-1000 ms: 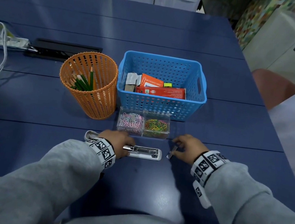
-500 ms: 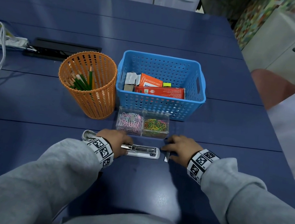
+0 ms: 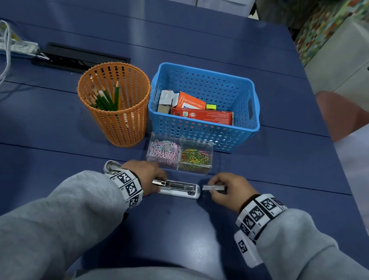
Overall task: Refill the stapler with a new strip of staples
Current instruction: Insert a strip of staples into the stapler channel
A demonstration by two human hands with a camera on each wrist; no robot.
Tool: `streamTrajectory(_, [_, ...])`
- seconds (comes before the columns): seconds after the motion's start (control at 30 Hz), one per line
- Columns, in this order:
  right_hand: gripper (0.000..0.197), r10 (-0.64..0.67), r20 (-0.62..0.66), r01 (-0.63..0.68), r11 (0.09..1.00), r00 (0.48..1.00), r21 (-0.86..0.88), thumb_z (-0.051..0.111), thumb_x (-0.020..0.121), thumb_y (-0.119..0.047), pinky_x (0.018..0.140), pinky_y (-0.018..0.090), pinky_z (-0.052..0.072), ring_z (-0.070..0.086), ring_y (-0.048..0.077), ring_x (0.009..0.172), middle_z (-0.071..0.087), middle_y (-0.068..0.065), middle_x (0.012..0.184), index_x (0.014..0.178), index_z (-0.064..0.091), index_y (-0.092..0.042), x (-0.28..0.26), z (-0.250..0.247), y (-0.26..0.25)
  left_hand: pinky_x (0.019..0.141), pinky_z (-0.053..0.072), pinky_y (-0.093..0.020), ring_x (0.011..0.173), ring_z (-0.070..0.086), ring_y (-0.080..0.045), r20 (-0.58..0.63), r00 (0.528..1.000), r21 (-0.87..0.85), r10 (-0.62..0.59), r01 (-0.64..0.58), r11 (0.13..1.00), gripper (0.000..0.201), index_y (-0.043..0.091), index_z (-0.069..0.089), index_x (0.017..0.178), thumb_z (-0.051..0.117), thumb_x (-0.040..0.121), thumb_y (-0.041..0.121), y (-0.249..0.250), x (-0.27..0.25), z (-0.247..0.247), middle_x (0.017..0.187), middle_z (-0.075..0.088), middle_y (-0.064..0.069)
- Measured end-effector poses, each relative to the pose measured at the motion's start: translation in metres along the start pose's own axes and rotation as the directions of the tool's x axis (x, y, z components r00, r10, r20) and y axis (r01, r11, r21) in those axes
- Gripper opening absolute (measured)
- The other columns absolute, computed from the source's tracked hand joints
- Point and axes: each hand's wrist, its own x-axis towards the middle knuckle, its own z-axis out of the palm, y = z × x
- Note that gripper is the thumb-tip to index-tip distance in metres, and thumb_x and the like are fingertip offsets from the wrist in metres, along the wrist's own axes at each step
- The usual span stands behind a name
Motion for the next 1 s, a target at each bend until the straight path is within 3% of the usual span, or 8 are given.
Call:
streamTrajectory(0.13, [0.017,-0.103,-0.015,0.103,0.994,0.995,0.047,0.069,0.077,-0.013,0.060,0.005,0.037,0.053,0.012,0.070,0.063,0.003,0.084,0.094,0.070,-0.008,0.006,0.008,-0.021,0.095,0.046,-0.039,0.116,0.054,-0.024,-0.004,1.000,0.001,-0.005,0.005,1.000,0.034,0.038,0.053,0.119,0.057,0.085,0.039,0.002,0.000,-0.001,0.126,0.057,0.003])
streamTrajectory(0.23, [0.021,-0.107,-0.003,0.107,0.994,0.994,-0.020,0.068,0.080,-0.019,0.067,0.018,0.041,0.053,0.012,0.076,0.069,0.010,0.098,0.098,0.069,-0.010,0.011,0.008,-0.028,0.094,0.046,-0.039,0.116,0.055,-0.024,-0.009,1.000,-0.003,-0.007,0.007,1.000,0.033,0.039,0.054,0.117,0.058,0.085,0.039,0.002,0.000,-0.001,0.125,0.058,0.002])
streamTrajectory(0.53, [0.024,-0.101,0.125,0.126,0.970,0.987,-0.210,0.063,0.082,-0.020,0.087,0.029,0.046,0.059,0.024,0.102,0.065,0.010,0.112,0.104,0.064,-0.010,0.019,0.006,-0.033,0.092,0.047,-0.037,0.113,0.056,-0.024,-0.031,0.999,-0.012,-0.013,0.012,1.000,0.032,0.039,0.055,0.116,0.059,0.084,0.038,0.003,-0.001,-0.001,0.124,0.059,0.002])
streamTrajectory(0.7, [0.021,-0.063,0.098,0.071,0.994,0.993,-0.081,0.070,0.078,-0.015,0.079,0.023,0.044,0.056,0.018,0.088,0.064,0.008,0.106,0.098,0.066,-0.011,0.022,0.009,-0.031,0.093,0.047,-0.038,0.113,0.056,-0.024,-0.030,0.999,-0.017,-0.010,0.010,1.000,0.032,0.038,0.055,0.117,0.059,0.085,0.037,0.003,-0.001,-0.002,0.124,0.059,0.003])
streamTrajectory(0.77, [0.017,-0.069,0.068,0.069,0.998,0.995,-0.006,0.072,0.075,-0.014,0.079,0.026,0.048,0.058,0.019,0.085,0.064,0.008,0.100,0.092,0.067,-0.013,0.021,0.009,-0.028,0.094,0.047,-0.038,0.114,0.056,-0.024,-0.025,1.000,-0.019,-0.012,0.012,1.000,0.033,0.038,0.055,0.118,0.059,0.085,0.037,0.003,0.000,-0.002,0.125,0.058,0.003])
streamTrajectory(0.87, [0.020,-0.072,0.047,0.067,0.994,0.996,0.087,0.072,0.074,-0.012,0.084,0.035,0.055,0.064,0.023,0.091,0.067,0.006,0.105,0.074,0.058,-0.026,0.018,0.008,-0.028,0.094,0.047,-0.038,0.114,0.056,-0.023,-0.027,1.000,-0.014,-0.017,0.016,1.000,0.033,0.038,0.054,0.117,0.059,0.085,0.038,0.003,0.000,-0.002,0.125,0.058,0.003])
streamTrajectory(0.93, [0.034,-0.059,0.016,0.056,0.989,0.998,0.134,0.070,0.075,-0.010,0.084,0.031,0.055,0.064,0.019,0.092,0.069,0.004,0.106,0.067,0.050,-0.036,0.017,0.007,-0.028,0.093,0.047,-0.038,0.114,0.056,-0.023,-0.029,0.999,-0.012,-0.017,0.016,1.000,0.032,0.038,0.055,0.117,0.058,0.085,0.038,0.003,0.000,-0.001,0.124,0.059,0.003])
streamTrajectory(1.0, [0.029,-0.045,0.000,0.044,0.989,0.999,0.139,0.070,0.076,-0.014,0.080,0.025,0.053,0.064,0.016,0.089,0.070,0.001,0.100,0.070,0.054,-0.037,0.017,0.006,-0.027,0.093,0.048,-0.039,0.113,0.056,-0.023,-0.027,1.000,-0.012,-0.015,0.015,1.000,0.032,0.039,0.054,0.116,0.059,0.085,0.039,0.003,0.001,-0.001,0.123,0.059,0.003])
